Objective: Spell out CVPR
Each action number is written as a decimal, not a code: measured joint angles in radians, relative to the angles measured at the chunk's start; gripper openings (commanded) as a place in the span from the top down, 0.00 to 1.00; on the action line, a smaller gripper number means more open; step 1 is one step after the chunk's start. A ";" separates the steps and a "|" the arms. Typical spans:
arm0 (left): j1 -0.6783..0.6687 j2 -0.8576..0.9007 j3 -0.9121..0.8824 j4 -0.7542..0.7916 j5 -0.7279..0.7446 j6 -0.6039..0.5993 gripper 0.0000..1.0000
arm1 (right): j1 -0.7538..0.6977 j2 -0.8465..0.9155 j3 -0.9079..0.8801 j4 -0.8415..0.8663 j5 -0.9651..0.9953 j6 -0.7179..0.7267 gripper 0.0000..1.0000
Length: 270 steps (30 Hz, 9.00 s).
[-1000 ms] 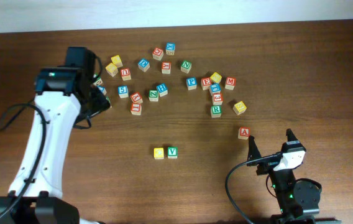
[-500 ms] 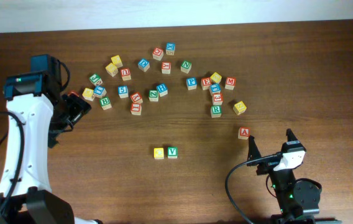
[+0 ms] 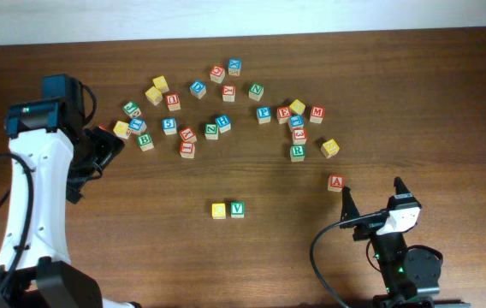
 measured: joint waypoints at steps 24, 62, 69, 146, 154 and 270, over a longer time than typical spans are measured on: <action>0.000 0.000 0.000 0.000 0.000 0.000 0.01 | 0.000 0.000 0.000 0.000 0.000 0.000 0.01; 0.000 0.001 -0.005 0.001 0.000 -0.003 0.01 | -0.004 0.486 1.036 -0.538 -0.610 0.222 0.02; 0.000 0.002 -0.005 0.000 0.000 -0.003 0.01 | 0.091 0.835 1.086 -0.686 -0.651 0.075 0.02; 0.000 0.002 -0.005 0.000 0.000 -0.003 0.01 | -0.246 1.207 1.301 -1.322 -0.390 0.255 0.02; 0.000 0.002 -0.005 0.000 0.000 -0.003 0.01 | -0.246 1.207 1.301 -1.305 -0.390 0.257 0.02; 0.000 0.002 -0.005 0.003 0.000 -0.003 0.01 | 0.383 1.535 1.667 -1.328 -0.088 0.486 0.02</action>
